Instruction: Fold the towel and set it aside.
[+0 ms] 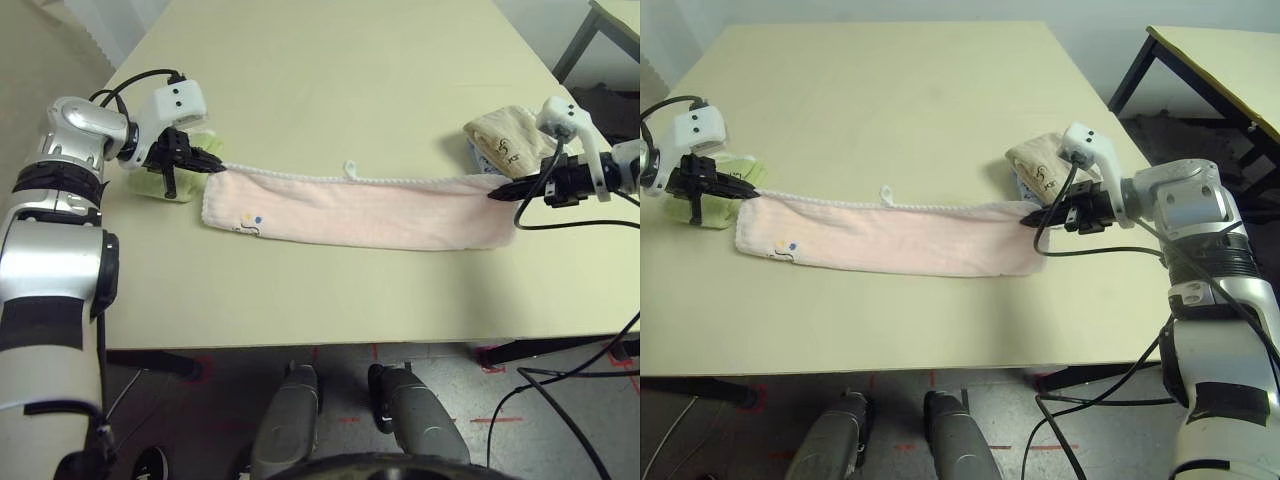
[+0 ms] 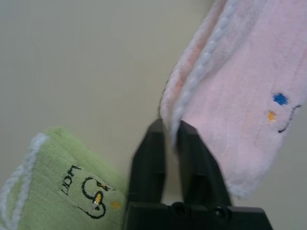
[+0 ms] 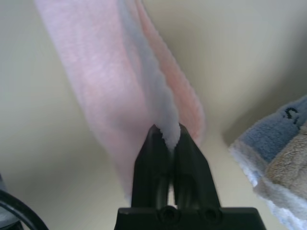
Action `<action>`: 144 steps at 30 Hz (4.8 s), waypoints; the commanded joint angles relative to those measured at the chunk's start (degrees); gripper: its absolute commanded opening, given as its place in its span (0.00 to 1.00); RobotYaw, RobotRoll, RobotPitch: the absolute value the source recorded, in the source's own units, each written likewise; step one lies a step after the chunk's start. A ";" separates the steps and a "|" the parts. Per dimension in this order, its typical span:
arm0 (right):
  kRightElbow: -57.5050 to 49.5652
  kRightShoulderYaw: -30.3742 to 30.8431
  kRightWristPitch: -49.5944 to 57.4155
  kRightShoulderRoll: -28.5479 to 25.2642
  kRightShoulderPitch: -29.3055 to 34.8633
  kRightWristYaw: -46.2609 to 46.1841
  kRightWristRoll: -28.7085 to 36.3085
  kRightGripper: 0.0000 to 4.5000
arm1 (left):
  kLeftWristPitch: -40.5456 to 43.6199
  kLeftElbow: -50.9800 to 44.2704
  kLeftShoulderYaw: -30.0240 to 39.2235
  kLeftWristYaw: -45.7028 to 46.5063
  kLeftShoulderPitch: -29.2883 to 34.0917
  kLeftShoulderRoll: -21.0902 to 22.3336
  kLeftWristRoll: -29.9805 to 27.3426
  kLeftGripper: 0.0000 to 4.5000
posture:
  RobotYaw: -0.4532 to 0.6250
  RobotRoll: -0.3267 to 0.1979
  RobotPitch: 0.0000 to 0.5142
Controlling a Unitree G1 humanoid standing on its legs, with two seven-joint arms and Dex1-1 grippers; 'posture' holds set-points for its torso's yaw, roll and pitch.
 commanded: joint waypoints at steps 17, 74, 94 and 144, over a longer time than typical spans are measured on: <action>-13.60 -6.52 10.67 -6.71 7.55 -1.92 1.72 1.00 | -3.18 -0.87 7.29 -4.39 7.18 7.85 -1.32 1.00 | 0.42 0.62 0.35; -14.38 -4.41 59.65 -0.36 3.19 -23.64 18.26 1.00 | 14.37 -28.84 15.39 -14.53 34.73 8.37 -17.52 0.53 | 0.45 0.62 0.33; 16.46 -3.74 56.07 8.92 -10.66 -24.77 13.13 1.00 | 11.23 -25.06 15.03 -15.43 29.88 16.06 -31.22 0.99 | 0.51 0.62 0.29; -9.41 23.16 48.22 -6.41 -11.60 -4.17 -2.39 0.01 | 4.10 -14.76 10.47 -15.43 19.73 9.92 -27.86 1.00 | 0.45 0.62 0.30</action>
